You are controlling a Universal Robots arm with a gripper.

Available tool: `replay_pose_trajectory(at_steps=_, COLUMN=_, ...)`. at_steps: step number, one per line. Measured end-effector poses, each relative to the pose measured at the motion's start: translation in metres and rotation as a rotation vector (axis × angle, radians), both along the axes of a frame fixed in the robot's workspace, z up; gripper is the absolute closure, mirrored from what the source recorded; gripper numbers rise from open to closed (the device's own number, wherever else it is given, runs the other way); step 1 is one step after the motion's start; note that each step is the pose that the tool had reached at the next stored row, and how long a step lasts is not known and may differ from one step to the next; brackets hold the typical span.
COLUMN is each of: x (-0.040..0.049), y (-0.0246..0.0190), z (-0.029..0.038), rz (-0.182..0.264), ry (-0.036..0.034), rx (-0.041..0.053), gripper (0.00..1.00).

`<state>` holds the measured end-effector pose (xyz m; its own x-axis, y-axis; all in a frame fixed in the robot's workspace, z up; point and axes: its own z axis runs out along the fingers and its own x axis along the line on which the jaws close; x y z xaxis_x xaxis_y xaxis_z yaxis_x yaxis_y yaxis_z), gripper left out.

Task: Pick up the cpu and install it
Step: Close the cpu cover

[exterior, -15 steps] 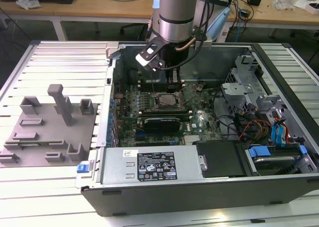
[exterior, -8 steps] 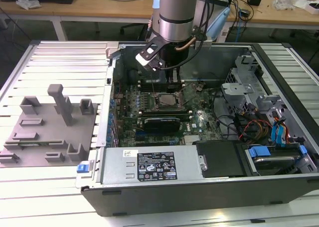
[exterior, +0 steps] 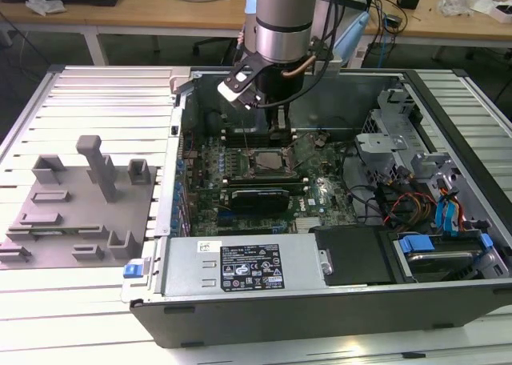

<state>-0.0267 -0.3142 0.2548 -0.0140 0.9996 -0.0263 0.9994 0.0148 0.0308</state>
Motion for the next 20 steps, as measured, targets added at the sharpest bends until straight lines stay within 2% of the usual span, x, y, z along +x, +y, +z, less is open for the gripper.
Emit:
replay_pose_trajectory(at_steps=5, x=0.0000, y=0.0001, z=0.0076, rz=0.000, ry=-0.0001, rx=0.0001, gripper=0.89)
replay_pose_trajectory(at_steps=20, x=0.0000, y=0.0002, z=0.0245, rz=0.000, ry=0.0000, rx=0.0001, gripper=0.89)
